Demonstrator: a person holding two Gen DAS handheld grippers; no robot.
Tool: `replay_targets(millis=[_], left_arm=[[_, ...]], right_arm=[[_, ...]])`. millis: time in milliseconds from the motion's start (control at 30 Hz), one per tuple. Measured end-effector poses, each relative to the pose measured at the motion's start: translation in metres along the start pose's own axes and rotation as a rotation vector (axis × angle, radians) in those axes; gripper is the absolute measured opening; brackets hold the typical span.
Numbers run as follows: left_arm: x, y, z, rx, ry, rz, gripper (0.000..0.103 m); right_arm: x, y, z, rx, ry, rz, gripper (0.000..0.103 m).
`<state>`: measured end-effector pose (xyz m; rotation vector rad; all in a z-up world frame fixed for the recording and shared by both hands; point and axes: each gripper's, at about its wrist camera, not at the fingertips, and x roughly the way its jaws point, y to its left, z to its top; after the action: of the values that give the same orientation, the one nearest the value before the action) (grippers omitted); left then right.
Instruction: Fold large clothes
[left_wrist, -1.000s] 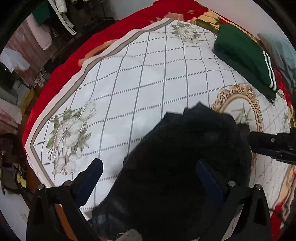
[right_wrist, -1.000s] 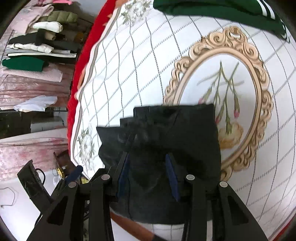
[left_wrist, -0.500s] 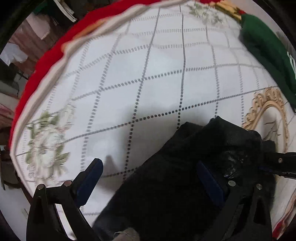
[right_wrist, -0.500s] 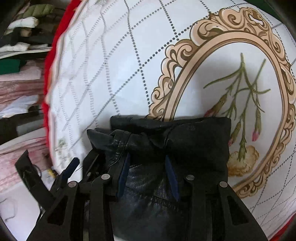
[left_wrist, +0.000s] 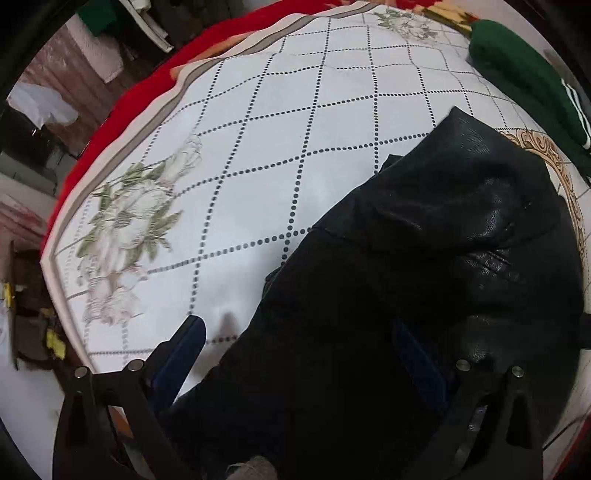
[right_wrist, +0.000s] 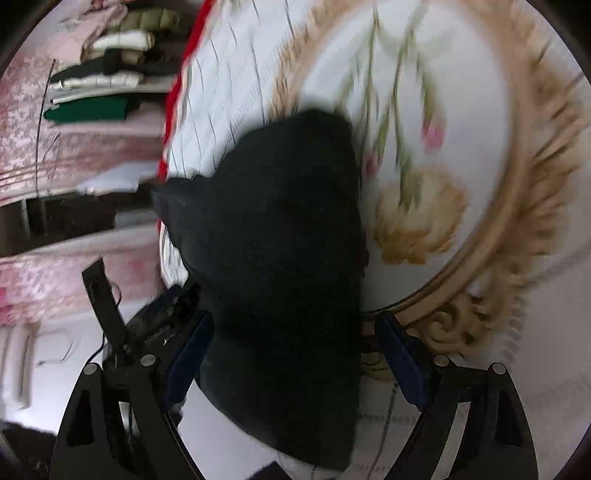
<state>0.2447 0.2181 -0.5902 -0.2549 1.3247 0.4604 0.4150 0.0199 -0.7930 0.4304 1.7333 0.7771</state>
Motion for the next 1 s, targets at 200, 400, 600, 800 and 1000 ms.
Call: replay_targets(millis=[200, 400, 600, 800, 1000], left_arm=[[0.006, 0.006, 0.003, -0.03, 0.029, -0.048, 0.103], [0.013, 0.024, 0.003, -0.105, 0.076, -0.133, 0.103], [0.014, 0.029, -0.007, -0.072, 0.07, -0.156, 0.103], [-0.002, 0.029, -0.011, -0.083, 0.066, -0.135, 0.103], [-0.079, 0.079, -0.059, -0.299, -0.024, -0.186, 0.102]], right_arm=[[0.015, 0.004, 0.03, -0.025, -0.01, 0.141, 0.089], [-0.004, 0.027, 0.028, 0.019, -0.029, 0.331, 0.089], [-0.007, 0.019, 0.015, 0.003, 0.012, 0.425, 0.088], [0.014, -0.002, 0.031, 0.095, -0.018, 0.222, 0.065], [-0.038, -0.012, 0.003, 0.223, -0.154, 0.22, 0.053]])
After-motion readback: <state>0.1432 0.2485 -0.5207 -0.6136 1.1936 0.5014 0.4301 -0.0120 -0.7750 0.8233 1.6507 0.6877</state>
